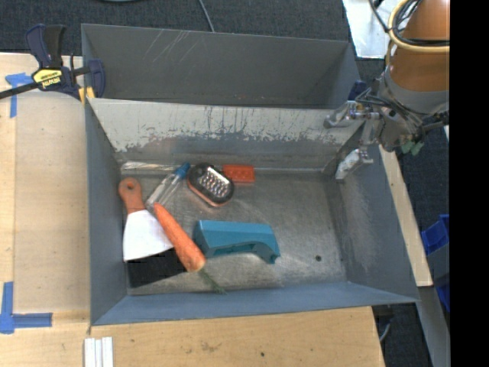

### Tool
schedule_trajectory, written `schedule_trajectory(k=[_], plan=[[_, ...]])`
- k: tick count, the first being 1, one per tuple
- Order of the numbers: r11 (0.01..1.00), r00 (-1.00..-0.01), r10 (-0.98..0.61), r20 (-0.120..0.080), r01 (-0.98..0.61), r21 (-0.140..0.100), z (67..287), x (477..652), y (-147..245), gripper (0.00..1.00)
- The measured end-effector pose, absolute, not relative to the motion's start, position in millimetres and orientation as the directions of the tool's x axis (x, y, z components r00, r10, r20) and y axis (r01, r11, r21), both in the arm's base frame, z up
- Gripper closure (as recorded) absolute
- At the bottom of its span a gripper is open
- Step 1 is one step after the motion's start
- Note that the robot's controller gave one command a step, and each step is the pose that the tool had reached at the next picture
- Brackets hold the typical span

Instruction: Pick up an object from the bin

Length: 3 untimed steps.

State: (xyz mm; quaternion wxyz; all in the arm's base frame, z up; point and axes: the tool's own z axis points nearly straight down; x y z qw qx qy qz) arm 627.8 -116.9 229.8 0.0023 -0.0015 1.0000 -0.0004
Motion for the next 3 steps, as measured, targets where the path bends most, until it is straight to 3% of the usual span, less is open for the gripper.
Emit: schedule_trajectory(k=[1,2,3], plan=[[1.000,-1.000,0.017,-0.010,0.017,-0.002,187.6,618.3,-86.1,0.00],[0.999,-0.999,0.044,0.007,0.044,0.001,169.5,578.1,-33.5,0.00],[0.998,-0.998,0.059,-0.003,0.059,0.005,174.6,554.2,-26.8,0.00]])
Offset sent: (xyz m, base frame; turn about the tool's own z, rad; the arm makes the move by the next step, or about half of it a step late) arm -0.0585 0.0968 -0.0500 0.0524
